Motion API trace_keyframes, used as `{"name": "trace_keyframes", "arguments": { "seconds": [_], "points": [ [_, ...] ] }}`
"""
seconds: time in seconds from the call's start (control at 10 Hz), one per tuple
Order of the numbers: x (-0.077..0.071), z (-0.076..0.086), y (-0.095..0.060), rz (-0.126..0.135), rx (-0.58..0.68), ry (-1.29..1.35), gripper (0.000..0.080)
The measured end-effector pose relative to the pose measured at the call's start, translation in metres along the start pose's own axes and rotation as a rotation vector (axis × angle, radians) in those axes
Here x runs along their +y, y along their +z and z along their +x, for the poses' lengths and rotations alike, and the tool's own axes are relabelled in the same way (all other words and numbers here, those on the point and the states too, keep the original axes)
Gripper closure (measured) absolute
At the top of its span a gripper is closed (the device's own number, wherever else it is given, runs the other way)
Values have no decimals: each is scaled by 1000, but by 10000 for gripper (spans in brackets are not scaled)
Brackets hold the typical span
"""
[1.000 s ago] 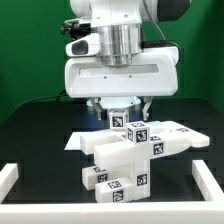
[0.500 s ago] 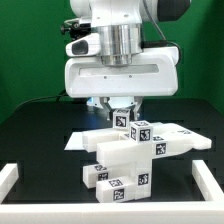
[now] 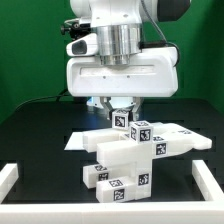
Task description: Assemble chair
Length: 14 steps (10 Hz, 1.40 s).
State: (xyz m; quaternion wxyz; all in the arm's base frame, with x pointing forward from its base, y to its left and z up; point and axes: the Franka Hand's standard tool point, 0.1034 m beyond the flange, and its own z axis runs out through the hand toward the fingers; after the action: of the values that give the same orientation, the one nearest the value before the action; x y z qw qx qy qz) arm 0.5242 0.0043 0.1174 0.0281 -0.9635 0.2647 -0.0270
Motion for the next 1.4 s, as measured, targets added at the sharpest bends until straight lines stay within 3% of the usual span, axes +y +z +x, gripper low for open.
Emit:
{"name": "trace_keyframes", "arguments": {
  "seconds": [0.3,0.4,0.5,0.7,0.8,0.9,1.0,1.4],
  "points": [
    [1,3,1,14,9,391,515],
    [1,5,1,33,15,474,515],
    [0,5,1,34,15,484,515],
    [0,4,1,33,15,427,279],
    [-2,3,1,21,12,245,279],
    [0,3,0,15,-15,0,177],
    [-1,-1,1,13,-41,-176,158],
    [0,-3,2,19,-47,-499,151]
  ]
}}
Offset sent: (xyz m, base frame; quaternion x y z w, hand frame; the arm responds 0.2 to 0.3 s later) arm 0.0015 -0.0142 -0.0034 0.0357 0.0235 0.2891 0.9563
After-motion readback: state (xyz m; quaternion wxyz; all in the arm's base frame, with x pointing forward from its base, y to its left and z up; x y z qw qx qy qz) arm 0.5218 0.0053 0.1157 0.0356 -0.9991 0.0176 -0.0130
